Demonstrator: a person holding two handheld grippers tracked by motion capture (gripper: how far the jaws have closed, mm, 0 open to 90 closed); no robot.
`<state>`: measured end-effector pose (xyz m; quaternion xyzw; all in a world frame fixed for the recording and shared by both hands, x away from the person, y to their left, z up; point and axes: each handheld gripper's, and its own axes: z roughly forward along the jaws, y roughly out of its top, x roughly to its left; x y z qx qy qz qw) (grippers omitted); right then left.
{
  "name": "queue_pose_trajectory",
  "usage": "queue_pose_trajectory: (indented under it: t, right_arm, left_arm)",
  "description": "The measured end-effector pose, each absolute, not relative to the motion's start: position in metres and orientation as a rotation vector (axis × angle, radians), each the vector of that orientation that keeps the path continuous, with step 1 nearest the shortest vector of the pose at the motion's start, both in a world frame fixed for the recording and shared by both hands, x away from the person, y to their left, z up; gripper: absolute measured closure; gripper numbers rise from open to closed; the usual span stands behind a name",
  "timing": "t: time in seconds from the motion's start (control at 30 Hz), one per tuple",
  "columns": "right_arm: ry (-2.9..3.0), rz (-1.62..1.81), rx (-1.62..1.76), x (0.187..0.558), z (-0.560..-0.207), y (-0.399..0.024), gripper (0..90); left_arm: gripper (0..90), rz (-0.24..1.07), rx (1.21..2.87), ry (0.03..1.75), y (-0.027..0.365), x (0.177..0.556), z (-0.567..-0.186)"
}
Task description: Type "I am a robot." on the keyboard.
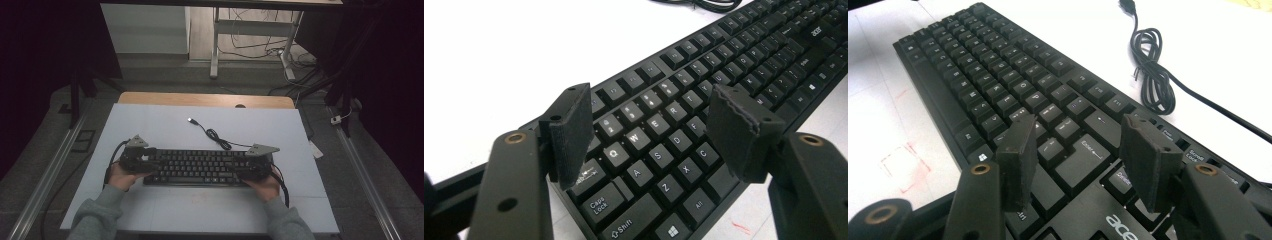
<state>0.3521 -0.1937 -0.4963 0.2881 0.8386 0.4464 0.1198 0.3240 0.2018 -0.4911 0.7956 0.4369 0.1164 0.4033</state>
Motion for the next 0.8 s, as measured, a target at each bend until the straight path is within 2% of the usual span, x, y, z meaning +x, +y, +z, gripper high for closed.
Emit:
queue_pose_trajectory:
  t: [0.53, 0.8]
  right_arm:
    - [2.494, 1.368, 0.762, 0.353, -0.489, -0.175, 50.8]
    - [2.514, 1.394, 0.745, 0.354, -0.488, -0.167, 61.8]
  left_arm:
    - [33.6, 0.288, 2.029, 1.095, 0.199, 0.327, -0.494]
    - [33.0, 0.288, 2.040, 1.095, 0.198, 0.328, -0.495]
